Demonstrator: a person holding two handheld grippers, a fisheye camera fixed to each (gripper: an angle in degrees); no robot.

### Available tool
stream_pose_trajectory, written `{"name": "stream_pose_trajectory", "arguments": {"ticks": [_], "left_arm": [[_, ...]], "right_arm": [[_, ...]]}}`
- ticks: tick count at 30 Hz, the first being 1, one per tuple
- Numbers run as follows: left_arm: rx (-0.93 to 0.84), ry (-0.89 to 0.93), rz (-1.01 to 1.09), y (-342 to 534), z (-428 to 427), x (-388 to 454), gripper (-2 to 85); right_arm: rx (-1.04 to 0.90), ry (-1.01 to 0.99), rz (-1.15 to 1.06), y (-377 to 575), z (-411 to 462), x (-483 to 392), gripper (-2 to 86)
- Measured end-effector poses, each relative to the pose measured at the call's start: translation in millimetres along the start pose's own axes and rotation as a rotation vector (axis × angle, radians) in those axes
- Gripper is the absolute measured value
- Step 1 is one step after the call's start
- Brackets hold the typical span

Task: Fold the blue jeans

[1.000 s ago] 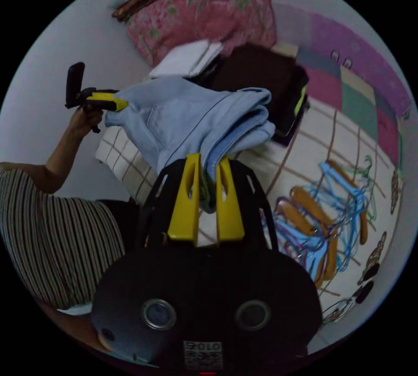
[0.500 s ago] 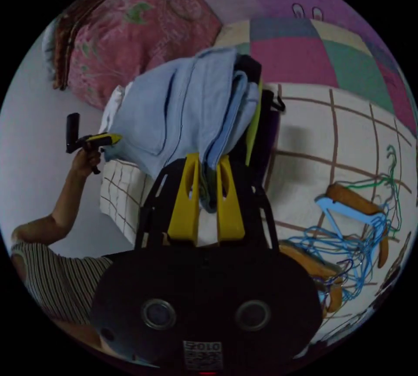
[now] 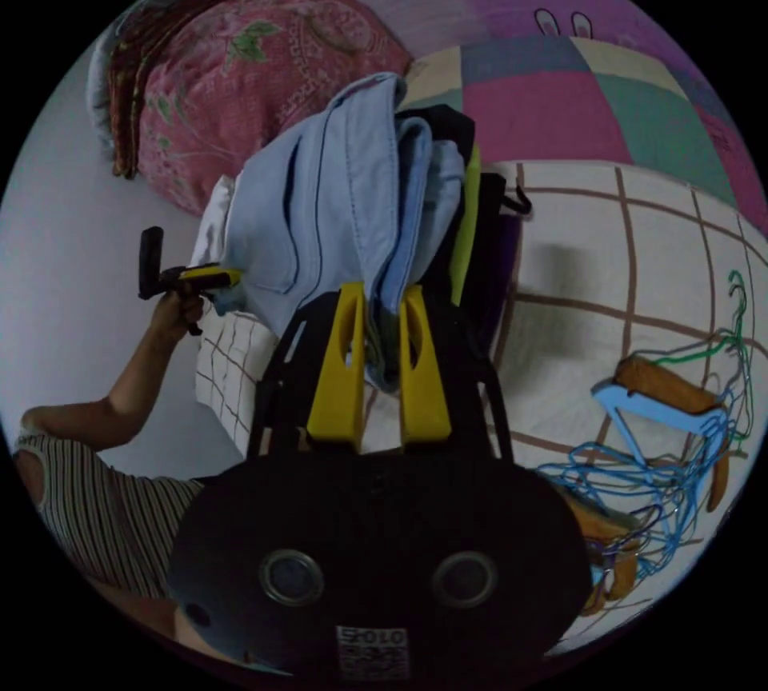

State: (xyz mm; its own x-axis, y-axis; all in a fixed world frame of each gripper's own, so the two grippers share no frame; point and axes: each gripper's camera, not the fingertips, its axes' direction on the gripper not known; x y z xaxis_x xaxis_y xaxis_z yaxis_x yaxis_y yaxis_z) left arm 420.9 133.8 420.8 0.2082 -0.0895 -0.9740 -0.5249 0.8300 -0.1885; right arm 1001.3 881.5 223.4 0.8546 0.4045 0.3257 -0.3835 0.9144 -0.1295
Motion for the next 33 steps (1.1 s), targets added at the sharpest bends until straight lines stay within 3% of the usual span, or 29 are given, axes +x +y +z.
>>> {"name": "stream_pose_trajectory", "arguments": {"ticks": [7, 15, 21, 29, 33], "left_arm": [[0.037, -0.213, 0.101, 7.3, -8.7, 66.3, 6.8], [0.259, -0.404, 0.059, 77.1, -71.2, 138.0, 1.8], [0.372, -0.433, 0.056, 137.0, -135.0, 193.4, 0.3], [0.387, -0.548, 0.164, 247.5, -152.9, 314.7, -0.1], [0.455, -0.606, 0.211, 302.4, -161.3, 369.2, -0.2]], "right_arm": [[0.075, 0.067, -0.097, 21.1, -34.2, -55.4, 8.6], [0.183, 0.256, -0.08, 69.0, -96.4, -135.0, 7.1], [0.23, 0.343, -0.081, 120.2, -156.7, -218.5, 6.1], [0.316, 0.664, -0.086, 274.8, -164.5, -388.8, 3.6], [0.387, 0.718, -0.037, 344.2, -182.5, -454.8, 2.9]]}}
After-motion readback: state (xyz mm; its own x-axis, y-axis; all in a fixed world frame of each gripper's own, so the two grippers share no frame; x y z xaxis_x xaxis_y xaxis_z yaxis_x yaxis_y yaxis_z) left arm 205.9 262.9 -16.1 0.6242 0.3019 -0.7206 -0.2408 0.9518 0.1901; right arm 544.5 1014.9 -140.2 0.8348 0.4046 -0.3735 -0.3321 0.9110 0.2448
